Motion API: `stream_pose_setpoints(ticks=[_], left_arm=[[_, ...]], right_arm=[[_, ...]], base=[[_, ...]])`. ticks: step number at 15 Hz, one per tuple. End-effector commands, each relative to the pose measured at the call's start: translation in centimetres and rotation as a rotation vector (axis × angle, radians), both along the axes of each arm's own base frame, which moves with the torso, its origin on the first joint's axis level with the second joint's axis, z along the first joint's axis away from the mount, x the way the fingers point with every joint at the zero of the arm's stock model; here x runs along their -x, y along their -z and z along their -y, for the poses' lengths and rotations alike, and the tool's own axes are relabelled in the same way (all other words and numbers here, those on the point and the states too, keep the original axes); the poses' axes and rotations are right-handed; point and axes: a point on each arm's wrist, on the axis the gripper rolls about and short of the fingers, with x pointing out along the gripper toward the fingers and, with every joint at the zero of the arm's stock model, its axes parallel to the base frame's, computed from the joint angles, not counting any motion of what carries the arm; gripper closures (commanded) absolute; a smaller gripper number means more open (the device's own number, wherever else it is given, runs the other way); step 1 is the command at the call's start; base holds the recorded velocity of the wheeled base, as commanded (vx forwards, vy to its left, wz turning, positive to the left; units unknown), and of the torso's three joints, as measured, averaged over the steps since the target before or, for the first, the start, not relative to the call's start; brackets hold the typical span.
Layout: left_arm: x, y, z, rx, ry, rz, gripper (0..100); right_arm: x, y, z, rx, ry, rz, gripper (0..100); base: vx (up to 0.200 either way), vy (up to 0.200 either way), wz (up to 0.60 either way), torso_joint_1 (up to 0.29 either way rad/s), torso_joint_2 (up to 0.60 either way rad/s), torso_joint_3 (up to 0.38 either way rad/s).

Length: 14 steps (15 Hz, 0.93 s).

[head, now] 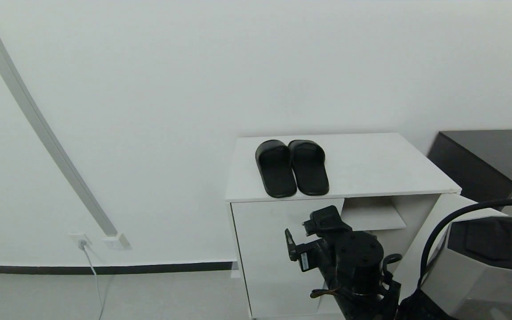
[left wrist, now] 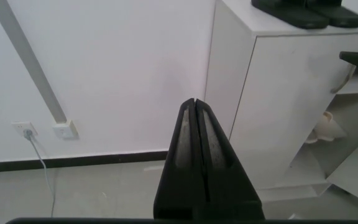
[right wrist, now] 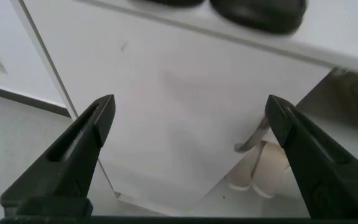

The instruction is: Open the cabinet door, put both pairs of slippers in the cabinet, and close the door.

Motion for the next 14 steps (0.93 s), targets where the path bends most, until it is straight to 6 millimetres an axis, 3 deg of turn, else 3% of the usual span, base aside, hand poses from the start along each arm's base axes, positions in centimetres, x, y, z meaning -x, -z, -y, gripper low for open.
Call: stream_pose_setpoints(ticks=[1,7,10,11,12,14], left_arm=[[0.0,0.0,0.0,0.0,0.0,-0.001,100],[0.0,0.0,0.0,0.0,0.0,-0.001,100],[0.0,0.0,0.0,-0.002,0.0,-0.001,100],[0.0,0.0,0.0,-0.002,0.0,-0.001,100],[0.0,0.0,0.0,-0.003,0.0,-0.001,100],[0.0,0.0,0.0,-0.003,0.0,-0.001,100]], right_arm=[[0.0,0.0,0.0,0.002,0.001,-0.001,0],[-0.3,0.3,0.3,0.006,0.01,-0.007,0],[-0.7,0.1,-0.1,-0.009,0.009,0.006,0],[-1.2,-0.4,-0.3,-0.03,0.012,0.02,0],[-3.2,-1.8,-0.6,-0.052,0.05,0.015,0],[-4.2,-4.1,-1.2,-0.105,0.066,-0.025,0]], base=[[0.0,0.0,0.0,0.276,-0.63,-0.349],[0.0,0.0,0.0,0.188,-0.41,-0.226],[0.0,0.0,0.0,0.017,-0.03,-0.019],[0.0,0.0,0.0,0.0,0.0,0.0],[0.0,0.0,0.0,0.0,0.0,0.0],[0.0,0.0,0.0,0.0,0.0,0.0]])
